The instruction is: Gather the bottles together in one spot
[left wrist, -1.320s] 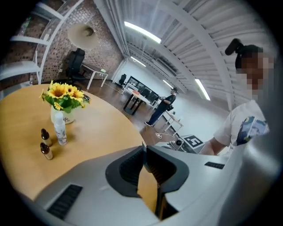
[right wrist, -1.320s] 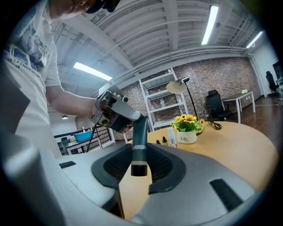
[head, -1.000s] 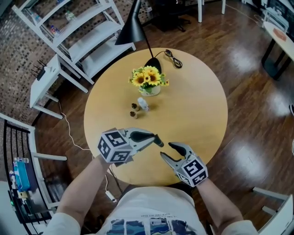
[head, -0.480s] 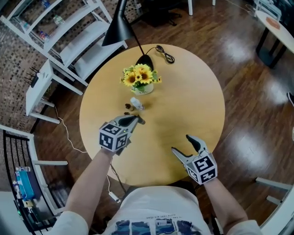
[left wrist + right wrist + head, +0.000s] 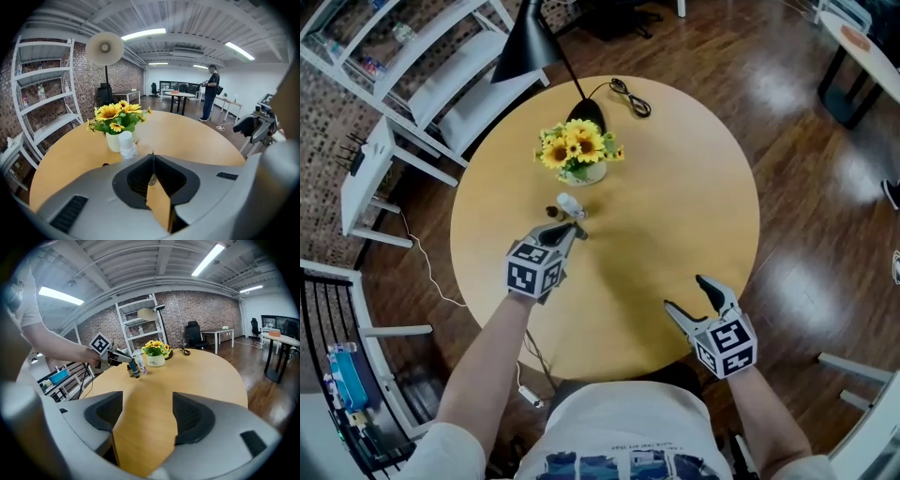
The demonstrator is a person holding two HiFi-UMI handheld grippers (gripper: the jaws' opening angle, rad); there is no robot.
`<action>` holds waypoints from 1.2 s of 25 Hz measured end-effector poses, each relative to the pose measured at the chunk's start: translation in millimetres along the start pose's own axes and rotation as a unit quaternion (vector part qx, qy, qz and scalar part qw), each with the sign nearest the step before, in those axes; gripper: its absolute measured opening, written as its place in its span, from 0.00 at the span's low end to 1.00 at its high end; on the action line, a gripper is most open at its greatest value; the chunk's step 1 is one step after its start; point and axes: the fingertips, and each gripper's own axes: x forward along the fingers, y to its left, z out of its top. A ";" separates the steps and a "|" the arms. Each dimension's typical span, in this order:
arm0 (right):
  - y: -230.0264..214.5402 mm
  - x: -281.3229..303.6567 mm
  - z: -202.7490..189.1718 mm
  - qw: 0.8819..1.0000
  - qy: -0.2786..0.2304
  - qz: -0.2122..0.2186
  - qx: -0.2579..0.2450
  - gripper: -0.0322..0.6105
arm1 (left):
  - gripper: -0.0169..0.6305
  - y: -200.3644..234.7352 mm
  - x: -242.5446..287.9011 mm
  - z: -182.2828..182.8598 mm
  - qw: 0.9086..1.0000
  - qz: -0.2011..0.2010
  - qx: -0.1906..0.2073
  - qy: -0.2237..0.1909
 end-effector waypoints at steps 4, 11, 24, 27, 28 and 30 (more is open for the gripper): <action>3.6 4.0 -1.4 1.000 0.000 0.007 0.006 0.60 | 0.06 2.7 6.3 -4.5 1.000 0.007 0.008 0.001; 2.7 8.9 -12.3 1.000 0.009 0.010 0.013 0.60 | 0.06 5.2 18.3 -9.3 1.000 0.013 0.007 -0.001; 7.4 12.7 -7.6 1.000 0.006 0.022 0.011 0.60 | 0.13 10.4 14.4 -13.0 1.000 0.028 0.000 0.006; 10.0 12.7 -8.3 1.000 0.008 0.025 0.009 0.60 | 0.14 11.8 14.0 -14.4 0.999 0.034 0.001 0.006; 10.6 12.4 -8.3 1.000 0.008 0.025 0.009 0.60 | 0.14 13.2 13.3 -14.5 0.999 0.037 0.000 0.006; 10.7 11.0 -8.5 1.000 0.008 0.025 0.007 0.60 | 0.17 14.8 9.9 -14.5 0.999 0.044 0.001 0.006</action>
